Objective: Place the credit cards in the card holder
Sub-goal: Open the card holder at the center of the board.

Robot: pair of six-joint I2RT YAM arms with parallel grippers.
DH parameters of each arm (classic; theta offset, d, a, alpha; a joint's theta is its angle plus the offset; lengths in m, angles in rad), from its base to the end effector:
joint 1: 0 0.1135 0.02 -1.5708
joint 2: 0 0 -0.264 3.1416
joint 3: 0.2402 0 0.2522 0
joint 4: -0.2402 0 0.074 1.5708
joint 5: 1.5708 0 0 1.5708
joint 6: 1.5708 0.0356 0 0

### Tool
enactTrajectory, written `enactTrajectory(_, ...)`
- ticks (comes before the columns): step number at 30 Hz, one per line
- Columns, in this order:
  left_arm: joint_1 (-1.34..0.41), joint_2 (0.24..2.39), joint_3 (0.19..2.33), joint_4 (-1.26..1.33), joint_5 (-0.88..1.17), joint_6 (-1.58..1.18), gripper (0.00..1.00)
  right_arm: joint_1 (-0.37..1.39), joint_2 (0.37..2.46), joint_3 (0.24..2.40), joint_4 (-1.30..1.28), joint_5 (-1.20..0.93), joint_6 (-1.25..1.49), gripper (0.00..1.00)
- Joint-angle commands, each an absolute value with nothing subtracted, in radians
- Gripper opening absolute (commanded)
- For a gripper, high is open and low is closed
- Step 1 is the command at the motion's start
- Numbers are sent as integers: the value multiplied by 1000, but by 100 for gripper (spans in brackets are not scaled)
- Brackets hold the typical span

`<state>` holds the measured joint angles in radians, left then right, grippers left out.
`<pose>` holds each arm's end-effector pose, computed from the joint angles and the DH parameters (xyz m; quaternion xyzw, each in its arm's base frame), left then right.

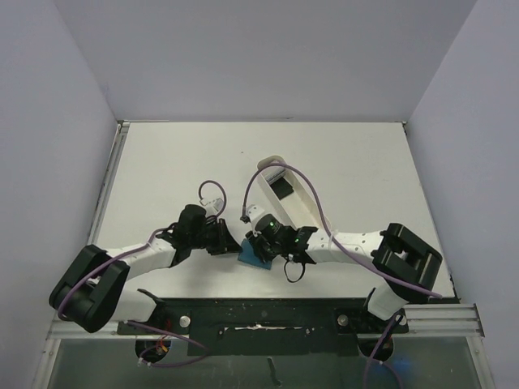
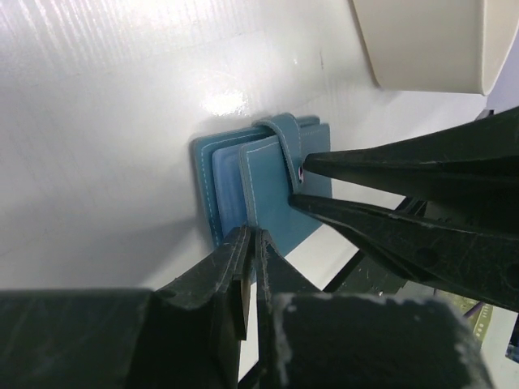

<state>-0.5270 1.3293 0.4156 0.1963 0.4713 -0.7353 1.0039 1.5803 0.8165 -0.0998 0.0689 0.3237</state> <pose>0.1938 -0.1315 0.1430 0.0041 0.8904 -0.4091 0.1995 0.1697 0.2619 0.1681 -0.3015 0.8879 0.1878 0.2925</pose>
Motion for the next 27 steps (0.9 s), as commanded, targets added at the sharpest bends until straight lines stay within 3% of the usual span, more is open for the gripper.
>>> enactTrajectory(1, -517, 1344, 463, 177, 450, -703, 0, 1023, 1573, 788, -101, 216, 303, 20)
enactTrajectory(6, -516, 1356, 460, 190, 462, -705, 0, 1037, 1562, 773, -73, 263, 294, 0)
enactTrajectory(14, -514, 1352, 475, 153, 448, -711, 0, 1036, 1506, 767, -36, 302, 287, 0)
enactTrajectory(15, -511, 1345, 478, 141, 433, -726, 2, 1036, 1500, 767, -30, 276, 281, 0)
enactTrajectory(17, -504, 1321, 477, 123, 405, -764, 17, 1035, 1493, 767, -27, 255, 288, 9)
enactTrajectory(20, -501, 1264, 466, 105, 354, -821, 30, 1011, 1504, 773, -36, 249, 325, 19)
enactTrajectory(27, -509, 1179, 381, 156, 343, -975, 45, 950, 1573, 793, -33, 302, 384, 21)
